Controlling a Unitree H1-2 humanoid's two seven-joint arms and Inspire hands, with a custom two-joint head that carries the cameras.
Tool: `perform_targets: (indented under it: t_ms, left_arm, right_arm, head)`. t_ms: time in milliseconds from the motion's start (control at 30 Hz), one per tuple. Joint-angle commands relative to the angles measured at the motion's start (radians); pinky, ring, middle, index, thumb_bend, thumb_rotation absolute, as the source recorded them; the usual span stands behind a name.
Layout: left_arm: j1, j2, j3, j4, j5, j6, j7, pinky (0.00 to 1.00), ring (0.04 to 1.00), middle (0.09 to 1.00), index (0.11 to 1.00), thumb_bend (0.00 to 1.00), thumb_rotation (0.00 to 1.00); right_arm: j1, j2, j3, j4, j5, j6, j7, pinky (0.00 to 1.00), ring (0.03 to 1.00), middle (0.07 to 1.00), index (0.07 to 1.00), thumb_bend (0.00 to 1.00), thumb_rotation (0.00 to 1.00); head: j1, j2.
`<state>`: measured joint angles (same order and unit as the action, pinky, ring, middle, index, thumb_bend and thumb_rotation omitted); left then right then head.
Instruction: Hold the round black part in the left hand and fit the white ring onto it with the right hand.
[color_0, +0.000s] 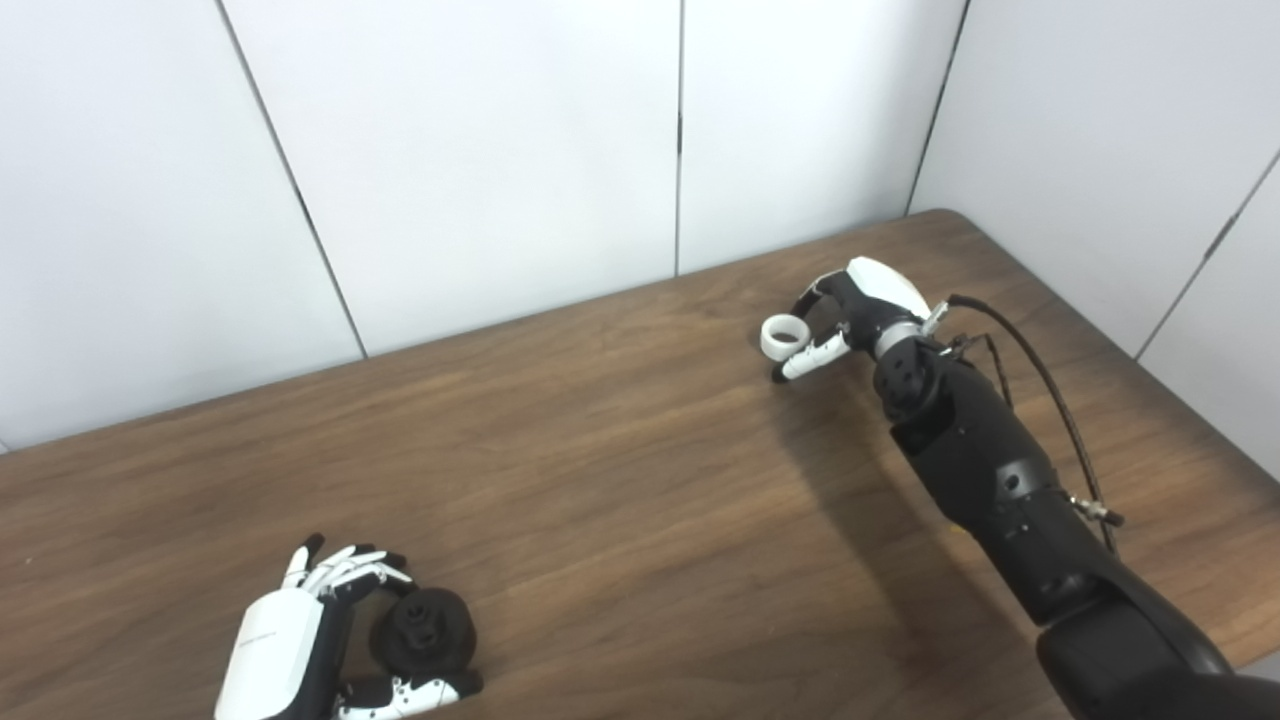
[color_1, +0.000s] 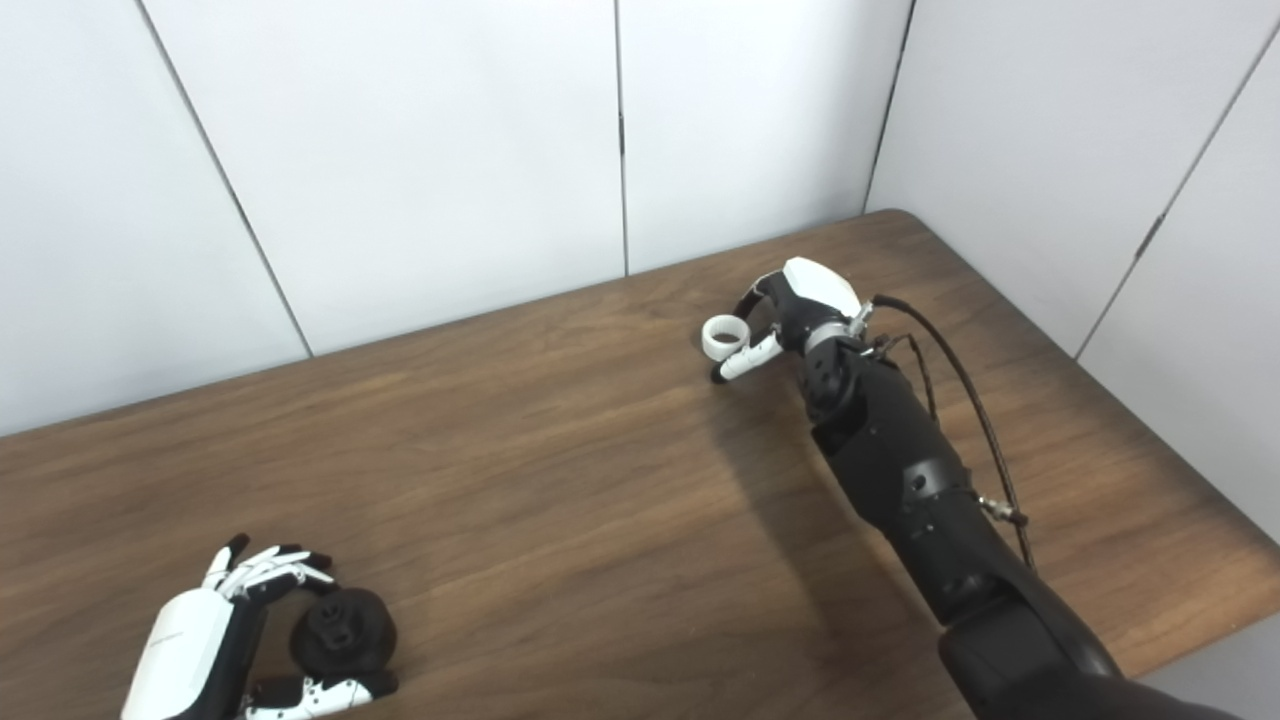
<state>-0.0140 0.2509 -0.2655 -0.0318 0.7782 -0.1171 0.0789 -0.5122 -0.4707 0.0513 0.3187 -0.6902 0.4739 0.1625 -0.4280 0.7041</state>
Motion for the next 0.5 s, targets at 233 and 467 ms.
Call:
perform_targets:
  t_ms: [233,467]
  left_arm:
    - [0.048,0.008,-0.005,0.027,0.004,0.006,0.008,1.00,0.851,0.750,0.484,0.52,0.05]
    - [0.047,0.007,-0.004,0.031,0.004,0.001,0.014,1.00,0.851,0.749,0.484,0.52,0.05]
  right_arm:
    - [-0.033,-0.006,0.009,-0.012,0.000,-0.005,-0.025,1.00,0.981,0.872,0.632,0.82,0.19]
    - [-0.033,0.000,0.005,0.001,0.013,-0.005,-0.039,1.00,0.979,0.872,0.622,0.83,0.18]
  head:
    - [0.000,0.004]
    - [-0.001,0.004]
